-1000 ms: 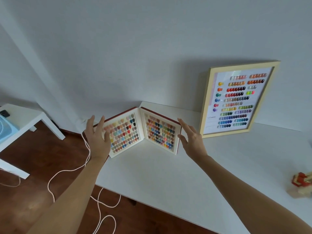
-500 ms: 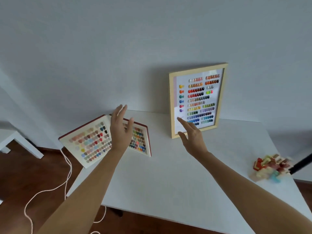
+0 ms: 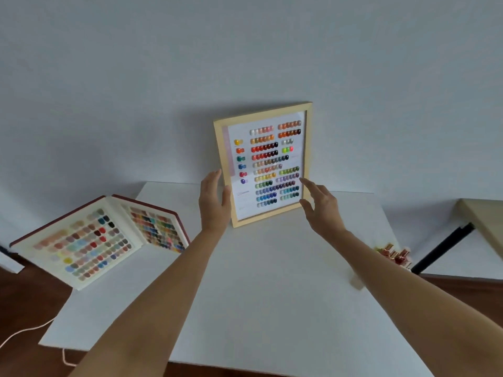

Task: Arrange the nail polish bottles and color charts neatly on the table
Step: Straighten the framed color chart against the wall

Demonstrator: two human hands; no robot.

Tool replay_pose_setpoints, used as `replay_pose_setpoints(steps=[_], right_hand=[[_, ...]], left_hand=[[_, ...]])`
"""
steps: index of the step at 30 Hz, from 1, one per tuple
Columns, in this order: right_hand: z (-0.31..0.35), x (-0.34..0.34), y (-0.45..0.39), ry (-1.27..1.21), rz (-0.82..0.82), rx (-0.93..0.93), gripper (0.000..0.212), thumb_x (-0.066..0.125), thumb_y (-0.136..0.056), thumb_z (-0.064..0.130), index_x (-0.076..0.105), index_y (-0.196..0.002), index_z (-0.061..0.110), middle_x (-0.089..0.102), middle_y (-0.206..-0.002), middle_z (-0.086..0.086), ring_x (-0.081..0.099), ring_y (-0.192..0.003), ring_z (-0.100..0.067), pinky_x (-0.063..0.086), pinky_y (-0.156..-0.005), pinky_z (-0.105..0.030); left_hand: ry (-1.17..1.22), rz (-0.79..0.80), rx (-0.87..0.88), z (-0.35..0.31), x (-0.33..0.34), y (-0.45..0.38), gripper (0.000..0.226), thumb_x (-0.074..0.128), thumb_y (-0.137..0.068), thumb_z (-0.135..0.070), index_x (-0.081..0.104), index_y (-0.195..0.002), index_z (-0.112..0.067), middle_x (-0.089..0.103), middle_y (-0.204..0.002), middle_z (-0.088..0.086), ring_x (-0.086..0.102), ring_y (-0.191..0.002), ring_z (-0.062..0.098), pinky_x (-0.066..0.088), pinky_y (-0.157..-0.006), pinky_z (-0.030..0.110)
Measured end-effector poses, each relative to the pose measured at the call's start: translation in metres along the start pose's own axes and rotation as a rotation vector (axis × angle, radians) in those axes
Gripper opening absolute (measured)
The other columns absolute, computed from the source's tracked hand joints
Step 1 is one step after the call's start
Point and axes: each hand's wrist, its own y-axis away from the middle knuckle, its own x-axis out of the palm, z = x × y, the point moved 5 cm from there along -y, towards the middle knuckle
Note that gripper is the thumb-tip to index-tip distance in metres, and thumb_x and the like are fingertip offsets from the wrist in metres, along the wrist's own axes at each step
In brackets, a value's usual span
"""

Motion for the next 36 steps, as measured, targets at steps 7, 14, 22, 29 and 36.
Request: replay_pose_setpoints(steps=[7, 14, 22, 29, 36], right_hand=[[-0.053, 0.011, -0.043, 0.013, 0.010, 0.119, 0.052, 0.059, -0.089, 0.011, 0.041, -0.135, 0.025, 0.060, -0.116, -0.016, 0.060, -0.102, -0.029, 0.051, -0.085, -0.040], [-0.091, 0.036, -0.091, -0.019, 0.042, 0.242, 0.053, 0.059, -0.089, 0.011, 0.038, -0.137, 0.022, 0.058, -0.122, -0.015, 0.058, -0.110, -0.030, 0.050, -0.092, -0.046], [-0.129, 0.068, -0.138, -0.062, 0.153, 0.384, 0.052, 0.051, -0.094, 0.015, 0.029, -0.141, 0.021, 0.053, -0.129, -0.016, 0.053, -0.117, -0.033, 0.046, -0.098, -0.049], [-0.148, 0.089, -0.168, -0.170, 0.216, 0.464, 0.048, 0.048, -0.095, 0.018, 0.029, -0.140, 0.019, 0.054, -0.131, -0.015, 0.052, -0.119, -0.031, 0.050, -0.093, -0.049], [-0.160, 0.106, -0.182, -0.192, 0.250, 0.450, 0.017, 0.044, -0.095, 0.016, 0.047, -0.112, 0.014, 0.062, -0.105, -0.006, 0.057, -0.076, -0.015, 0.046, -0.056, -0.020]], left_hand=[[0.007, 0.000, -0.026, 0.026, 0.052, -0.019, 0.043, 0.050, -0.096, -0.014, 0.041, -0.137, -0.007, 0.049, -0.135, 0.013, 0.048, -0.126, 0.020, 0.042, -0.094, 0.015], [0.034, -0.074, -0.184, 0.062, 0.083, -0.046, 0.061, 0.050, -0.096, -0.018, 0.017, -0.148, -0.019, 0.029, -0.150, 0.011, 0.033, -0.139, 0.020, 0.037, -0.093, 0.017], [0.054, -0.086, -0.280, 0.083, 0.102, -0.053, 0.059, 0.045, -0.098, -0.013, 0.016, -0.149, -0.024, 0.037, -0.142, 0.010, 0.042, -0.131, 0.013, 0.042, -0.076, 0.002], [0.057, -0.075, -0.355, 0.088, 0.112, -0.051, 0.063, 0.047, -0.097, -0.011, 0.016, -0.148, -0.030, 0.044, -0.140, 0.005, 0.052, -0.122, 0.013, 0.052, -0.071, 0.014], [0.027, -0.083, -0.364, 0.089, 0.111, -0.057, 0.061, 0.048, -0.096, -0.010, 0.021, -0.146, -0.031, 0.049, -0.136, 0.005, 0.055, -0.123, 0.022, 0.060, -0.081, 0.042]])
